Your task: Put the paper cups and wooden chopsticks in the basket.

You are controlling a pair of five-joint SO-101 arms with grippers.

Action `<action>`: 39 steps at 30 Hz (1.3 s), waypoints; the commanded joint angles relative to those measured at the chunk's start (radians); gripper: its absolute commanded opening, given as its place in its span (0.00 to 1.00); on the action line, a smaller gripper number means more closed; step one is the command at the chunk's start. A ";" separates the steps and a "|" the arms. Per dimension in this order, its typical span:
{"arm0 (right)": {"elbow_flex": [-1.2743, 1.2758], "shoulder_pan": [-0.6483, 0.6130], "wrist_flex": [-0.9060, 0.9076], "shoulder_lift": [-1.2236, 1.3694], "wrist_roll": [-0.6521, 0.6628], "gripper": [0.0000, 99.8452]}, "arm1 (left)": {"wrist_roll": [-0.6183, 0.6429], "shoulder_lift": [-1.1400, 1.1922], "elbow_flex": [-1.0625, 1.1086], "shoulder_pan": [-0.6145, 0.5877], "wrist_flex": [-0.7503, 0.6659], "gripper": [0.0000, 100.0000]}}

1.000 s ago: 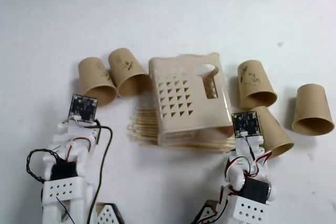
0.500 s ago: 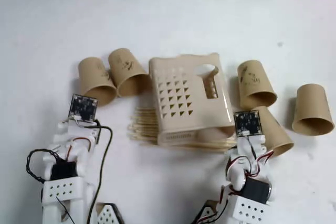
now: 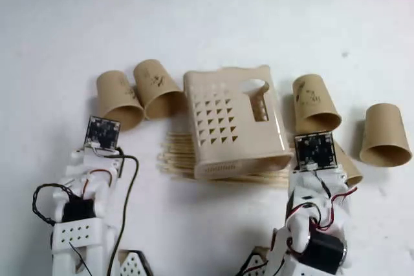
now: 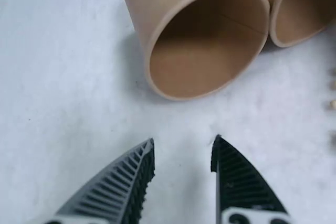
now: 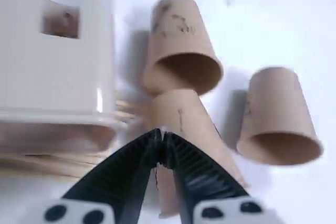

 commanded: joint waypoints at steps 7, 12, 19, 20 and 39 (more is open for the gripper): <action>-0.543 -0.257 0.008 0.648 -0.135 0.04 | -0.009 -0.015 -0.002 0.010 0.002 0.19; -0.835 -0.389 0.008 1.113 -0.176 0.17 | -0.009 -0.015 -0.002 0.010 0.002 0.19; -1.128 -0.430 0.001 1.546 -0.193 0.21 | -0.009 -0.015 -0.002 0.010 0.002 0.19; -1.158 -0.427 0.001 1.581 -0.193 0.21 | -0.009 -0.015 -0.002 0.010 0.002 0.19; -1.399 -0.371 -0.007 1.916 -0.184 0.21 | -0.009 -0.015 -0.002 0.010 0.002 0.19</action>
